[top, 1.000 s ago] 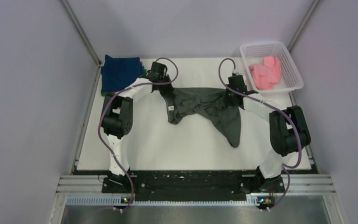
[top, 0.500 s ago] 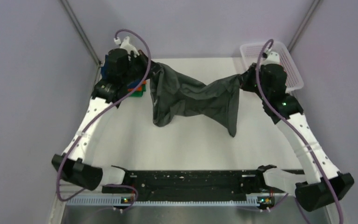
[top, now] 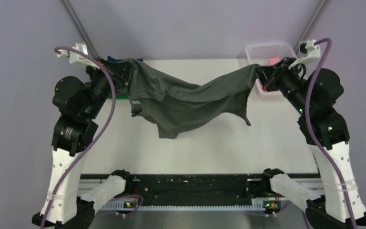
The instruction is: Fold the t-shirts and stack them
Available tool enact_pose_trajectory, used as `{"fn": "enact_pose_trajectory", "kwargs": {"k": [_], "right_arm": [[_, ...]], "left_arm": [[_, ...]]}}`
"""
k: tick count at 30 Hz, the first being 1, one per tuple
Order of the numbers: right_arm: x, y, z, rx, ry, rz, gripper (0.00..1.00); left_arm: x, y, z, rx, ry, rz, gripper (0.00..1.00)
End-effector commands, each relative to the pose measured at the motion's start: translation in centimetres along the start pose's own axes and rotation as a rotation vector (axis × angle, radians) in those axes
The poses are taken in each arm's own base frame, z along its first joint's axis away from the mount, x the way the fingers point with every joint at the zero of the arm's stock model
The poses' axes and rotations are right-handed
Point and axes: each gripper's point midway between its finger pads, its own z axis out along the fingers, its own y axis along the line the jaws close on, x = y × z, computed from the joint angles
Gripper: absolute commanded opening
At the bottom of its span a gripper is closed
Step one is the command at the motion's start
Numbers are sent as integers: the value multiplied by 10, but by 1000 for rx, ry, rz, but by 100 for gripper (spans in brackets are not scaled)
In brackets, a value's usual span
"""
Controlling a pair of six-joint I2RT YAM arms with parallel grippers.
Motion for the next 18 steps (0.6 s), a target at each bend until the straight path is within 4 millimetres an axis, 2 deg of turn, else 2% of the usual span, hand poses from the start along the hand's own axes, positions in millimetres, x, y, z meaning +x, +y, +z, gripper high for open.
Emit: {"fn": "enact_pose_trajectory", "kwargs": {"k": [1,4,9,12,15,18], "right_arm": [[17,-29,37,115,67,-36,0],[18,-50,67,187,56,-83,0],[12,-85,123,279,48,-123,0],[-23,-92,140,291,-14,-146,0],[-60,-92,141,298,-81,-183,0],[-82,-90,134,287,-109,-197,0]], "left_arm": [[9,49,49,-204,16,57,0],[17,78,90,-287,30,89,0],[12,79,169,-184,112,50,0],[-15,75,202,-120,99,10,0],[-52,52,208,-27,34,4,0],[-74,39,195,17,-30,3,0]]}}
